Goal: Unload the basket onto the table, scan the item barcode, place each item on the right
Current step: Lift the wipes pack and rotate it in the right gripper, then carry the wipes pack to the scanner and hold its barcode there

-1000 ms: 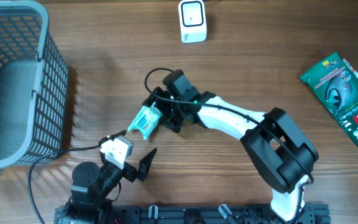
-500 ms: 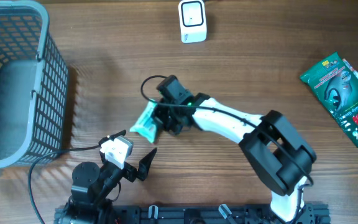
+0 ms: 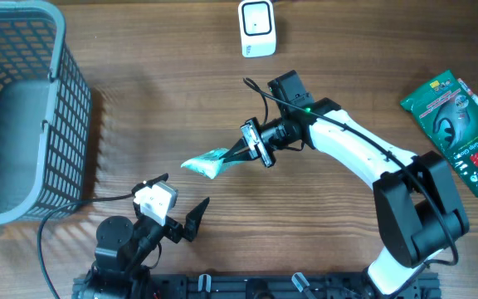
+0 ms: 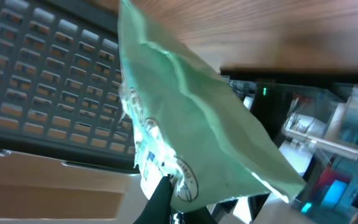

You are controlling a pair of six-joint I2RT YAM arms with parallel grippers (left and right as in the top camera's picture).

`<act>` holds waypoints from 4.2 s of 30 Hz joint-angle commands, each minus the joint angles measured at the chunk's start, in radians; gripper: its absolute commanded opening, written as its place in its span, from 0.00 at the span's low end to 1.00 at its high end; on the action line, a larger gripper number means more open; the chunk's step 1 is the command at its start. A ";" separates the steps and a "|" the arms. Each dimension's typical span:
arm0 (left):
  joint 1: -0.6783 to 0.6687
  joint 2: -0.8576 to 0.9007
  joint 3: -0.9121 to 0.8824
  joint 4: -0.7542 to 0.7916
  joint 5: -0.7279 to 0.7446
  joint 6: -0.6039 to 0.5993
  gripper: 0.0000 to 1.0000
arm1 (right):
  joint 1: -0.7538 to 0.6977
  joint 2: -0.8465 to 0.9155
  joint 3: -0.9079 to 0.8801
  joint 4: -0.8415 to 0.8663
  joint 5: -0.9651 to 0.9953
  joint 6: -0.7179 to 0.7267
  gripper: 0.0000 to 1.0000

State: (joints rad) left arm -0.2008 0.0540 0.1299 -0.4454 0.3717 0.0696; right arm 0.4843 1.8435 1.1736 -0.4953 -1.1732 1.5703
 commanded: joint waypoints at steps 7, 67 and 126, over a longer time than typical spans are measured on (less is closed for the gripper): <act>0.004 -0.006 0.001 -0.004 0.001 0.002 1.00 | -0.024 -0.024 0.000 0.304 0.261 -1.149 0.05; 0.004 -0.006 0.001 -0.004 0.001 0.002 1.00 | -0.051 0.254 0.418 -0.534 0.542 -0.914 0.04; 0.004 -0.006 0.001 -0.004 0.001 0.002 1.00 | -0.267 0.281 0.442 0.409 0.489 -0.244 0.05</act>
State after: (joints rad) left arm -0.2008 0.0540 0.1299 -0.4454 0.3717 0.0696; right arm 0.1959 2.0968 1.6009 -0.1020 -0.9264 1.3483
